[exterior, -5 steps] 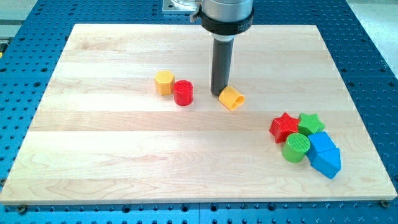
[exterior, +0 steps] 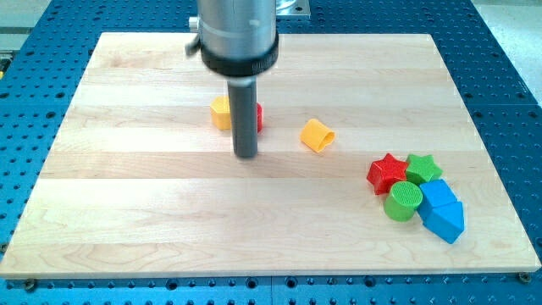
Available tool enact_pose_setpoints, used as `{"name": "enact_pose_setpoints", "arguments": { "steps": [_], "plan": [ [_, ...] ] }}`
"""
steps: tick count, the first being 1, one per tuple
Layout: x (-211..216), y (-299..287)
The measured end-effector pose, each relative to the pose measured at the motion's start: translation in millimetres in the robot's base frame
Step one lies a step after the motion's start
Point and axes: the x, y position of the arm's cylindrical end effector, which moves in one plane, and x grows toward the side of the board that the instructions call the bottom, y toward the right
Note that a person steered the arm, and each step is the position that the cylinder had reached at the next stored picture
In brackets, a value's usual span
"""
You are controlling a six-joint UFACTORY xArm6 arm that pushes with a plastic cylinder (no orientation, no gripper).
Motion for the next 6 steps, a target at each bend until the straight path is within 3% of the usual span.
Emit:
{"name": "enact_pose_setpoints", "arguments": {
  "steps": [1,2,4,6],
  "plan": [
    [2.2,73.8],
    [-32.8,87.1],
    [-41.5,115.0],
    [-45.0,102.8]
  ]
}}
